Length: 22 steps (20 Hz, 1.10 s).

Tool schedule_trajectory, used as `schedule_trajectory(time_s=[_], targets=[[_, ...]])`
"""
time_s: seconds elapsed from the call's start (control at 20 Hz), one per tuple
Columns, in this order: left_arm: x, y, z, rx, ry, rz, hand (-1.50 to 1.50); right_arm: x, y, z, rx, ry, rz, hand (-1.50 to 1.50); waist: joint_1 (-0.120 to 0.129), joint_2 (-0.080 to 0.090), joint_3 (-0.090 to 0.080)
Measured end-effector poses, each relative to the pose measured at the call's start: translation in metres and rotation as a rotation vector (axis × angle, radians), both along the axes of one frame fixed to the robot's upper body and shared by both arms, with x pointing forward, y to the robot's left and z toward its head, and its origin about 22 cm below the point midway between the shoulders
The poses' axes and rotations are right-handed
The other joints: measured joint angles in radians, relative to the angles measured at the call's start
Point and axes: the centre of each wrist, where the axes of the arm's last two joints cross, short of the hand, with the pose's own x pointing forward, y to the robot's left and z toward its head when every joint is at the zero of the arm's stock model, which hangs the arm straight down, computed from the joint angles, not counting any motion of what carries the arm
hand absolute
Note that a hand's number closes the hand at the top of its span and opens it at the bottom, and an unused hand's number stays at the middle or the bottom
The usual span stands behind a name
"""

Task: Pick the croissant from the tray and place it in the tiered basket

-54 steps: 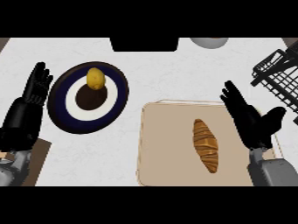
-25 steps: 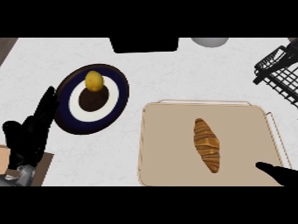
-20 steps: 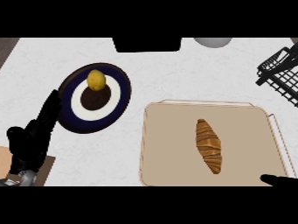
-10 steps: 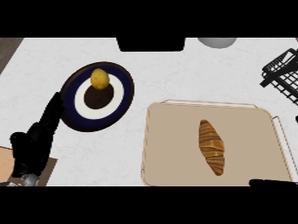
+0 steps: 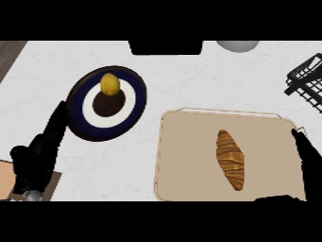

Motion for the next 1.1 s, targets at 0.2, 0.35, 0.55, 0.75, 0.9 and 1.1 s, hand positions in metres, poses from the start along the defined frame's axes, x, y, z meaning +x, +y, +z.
schedule_trajectory(time_s=[0.2,0.35,0.55,0.75,0.9,1.1], targets=[[-0.001,0.000,-0.002,0.002,-0.001,0.002,0.00,0.010,0.014,-0.007,0.009,0.025,0.019,-1.50,-0.001,0.000,0.002],[-0.002,0.001,-0.002,0.000,0.004,0.002,0.00,0.015,0.026,-0.012,0.017,0.035,0.037,-1.50,-0.003,-0.001,0.003],[-0.003,0.001,-0.003,0.009,0.001,0.004,0.00,0.022,0.034,-0.018,0.010,0.074,0.049,-1.50,-0.008,-0.001,0.005],[-0.005,0.002,-0.003,0.008,0.001,0.015,0.00,0.026,0.040,-0.026,0.003,0.138,0.051,-1.50,-0.012,0.000,0.005],[-0.006,0.002,-0.003,0.008,0.005,0.016,0.00,0.031,0.043,-0.033,0.004,0.176,0.051,-1.50,-0.014,0.000,0.005],[-0.007,0.003,-0.003,0.008,0.002,0.014,0.00,0.039,0.049,-0.037,0.012,0.208,0.054,-1.50,-0.014,0.000,0.004]])
